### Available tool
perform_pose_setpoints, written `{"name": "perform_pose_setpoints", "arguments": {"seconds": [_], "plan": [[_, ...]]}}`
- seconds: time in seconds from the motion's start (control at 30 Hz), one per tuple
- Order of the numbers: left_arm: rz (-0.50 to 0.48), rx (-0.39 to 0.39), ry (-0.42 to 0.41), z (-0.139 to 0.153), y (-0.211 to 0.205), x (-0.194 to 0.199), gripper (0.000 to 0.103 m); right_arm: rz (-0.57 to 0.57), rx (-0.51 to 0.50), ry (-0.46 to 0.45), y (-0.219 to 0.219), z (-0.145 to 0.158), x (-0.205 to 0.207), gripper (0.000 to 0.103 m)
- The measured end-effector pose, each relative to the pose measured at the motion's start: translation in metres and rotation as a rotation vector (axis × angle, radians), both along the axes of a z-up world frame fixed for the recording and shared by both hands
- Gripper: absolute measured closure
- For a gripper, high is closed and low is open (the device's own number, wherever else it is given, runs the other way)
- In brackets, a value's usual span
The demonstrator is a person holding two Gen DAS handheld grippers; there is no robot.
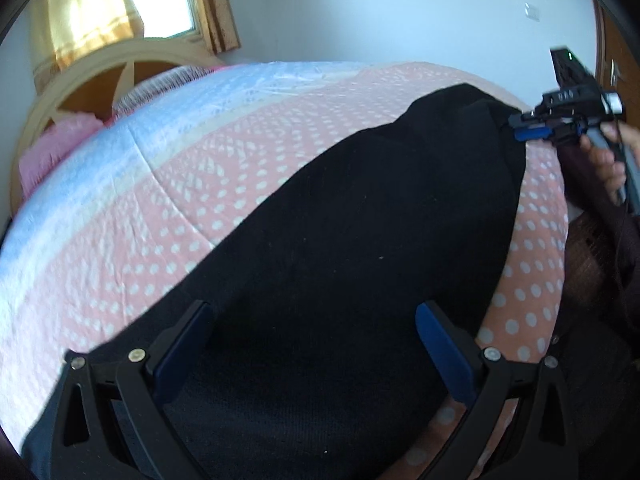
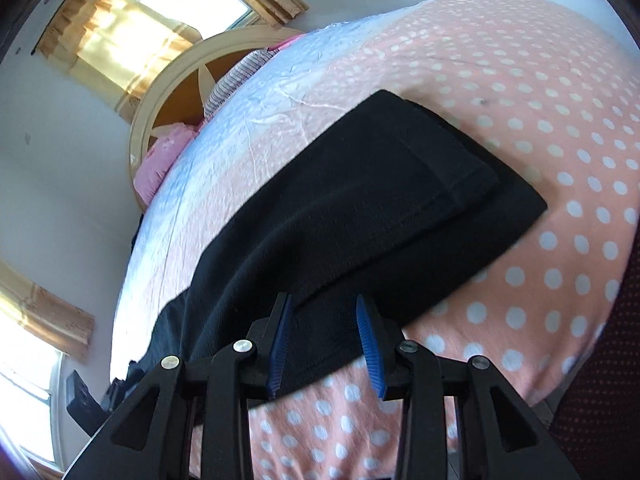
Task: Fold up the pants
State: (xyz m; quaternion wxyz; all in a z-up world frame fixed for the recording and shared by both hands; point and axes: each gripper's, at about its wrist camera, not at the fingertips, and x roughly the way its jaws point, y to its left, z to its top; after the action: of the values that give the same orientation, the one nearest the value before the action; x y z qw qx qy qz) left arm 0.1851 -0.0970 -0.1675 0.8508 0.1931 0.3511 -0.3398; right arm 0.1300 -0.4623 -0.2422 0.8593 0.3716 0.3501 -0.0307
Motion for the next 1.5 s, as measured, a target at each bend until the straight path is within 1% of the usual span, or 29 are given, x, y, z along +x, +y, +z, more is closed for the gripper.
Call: {"name": "perform_pose_setpoints", "arguments": {"seconds": [0.13,0.17,0.2,0.27,0.3,0.33,0.37,0.43,0.47,0.53,0.67,0.77,0.83,0.9,1.0,1.13,1.2,1.27,1.37,1.43,1.5], "plan": [[0.003,-0.025,0.059,-0.003,0.002,0.007,0.000,-0.066,0.018,-0.011,-0.013,0.000,-0.002,0.068],[0.008,-0.035,0.075,-0.004,0.004,0.009,0.000,-0.067,0.020,-0.013,-0.016,-0.001,-0.003,0.068],[0.014,-0.041,0.082,-0.004,0.006,0.009,0.000,-0.065,0.023,-0.018,-0.017,-0.002,-0.003,0.068],[0.014,-0.037,0.068,-0.005,0.007,0.005,0.000,-0.064,0.022,-0.027,-0.017,-0.003,-0.003,0.070],[0.014,-0.035,0.063,-0.005,0.006,0.003,0.000,-0.065,0.021,-0.028,-0.019,-0.003,-0.005,0.072],[0.016,-0.036,0.063,-0.006,0.003,0.005,0.000,-0.069,0.018,-0.029,-0.020,-0.004,-0.005,0.080],[0.017,-0.039,0.062,-0.007,0.004,0.004,0.000,-0.073,0.021,-0.031,-0.022,-0.004,-0.004,0.090],[0.018,-0.042,0.064,-0.008,0.002,0.003,0.000,-0.070,0.032,-0.033,-0.026,-0.007,-0.001,0.098],[0.018,-0.043,0.065,-0.007,0.002,0.005,0.000,-0.065,0.036,-0.037,-0.027,-0.007,-0.001,0.100],[0.018,-0.046,0.067,-0.007,0.002,0.006,0.000,-0.055,0.025,-0.060,-0.025,-0.002,-0.005,0.101],[0.018,-0.050,0.069,-0.006,0.001,0.007,0.000,-0.055,-0.033,-0.117,-0.019,0.022,-0.025,0.101],[0.019,-0.053,0.070,-0.006,0.002,0.007,0.000,-0.075,-0.069,-0.122,-0.021,0.035,-0.041,0.101],[0.019,-0.055,0.070,-0.006,0.002,0.007,0.000,-0.078,-0.064,-0.092,-0.026,0.028,-0.044,0.101],[0.019,-0.058,0.071,-0.006,0.003,0.007,0.000,-0.089,-0.060,-0.049,-0.033,0.014,-0.043,0.101],[0.020,-0.059,0.072,-0.006,0.002,0.007,0.000,-0.093,-0.024,-0.013,-0.037,0.001,-0.040,0.101],[0.020,-0.060,0.073,-0.006,0.002,0.007,0.000,-0.087,-0.079,-0.074,-0.030,0.024,-0.050,0.101],[0.020,-0.063,0.074,-0.006,0.002,0.007,0.000,-0.085,-0.106,-0.080,-0.027,0.030,-0.052,0.101],[0.020,-0.064,0.075,-0.006,0.002,0.008,0.000,-0.089,-0.111,-0.062,-0.027,0.026,-0.052,0.101],[0.022,-0.067,0.075,-0.005,0.002,0.007,0.000,-0.113,-0.102,-0.005,-0.033,0.008,-0.050,0.101],[0.022,-0.068,0.072,-0.005,0.001,0.006,0.000,-0.118,-0.069,-0.003,-0.037,0.004,-0.052,0.101],[0.022,-0.071,0.071,-0.005,0.001,0.006,0.000,-0.121,-0.087,-0.018,-0.035,0.010,-0.054,0.101]]}}
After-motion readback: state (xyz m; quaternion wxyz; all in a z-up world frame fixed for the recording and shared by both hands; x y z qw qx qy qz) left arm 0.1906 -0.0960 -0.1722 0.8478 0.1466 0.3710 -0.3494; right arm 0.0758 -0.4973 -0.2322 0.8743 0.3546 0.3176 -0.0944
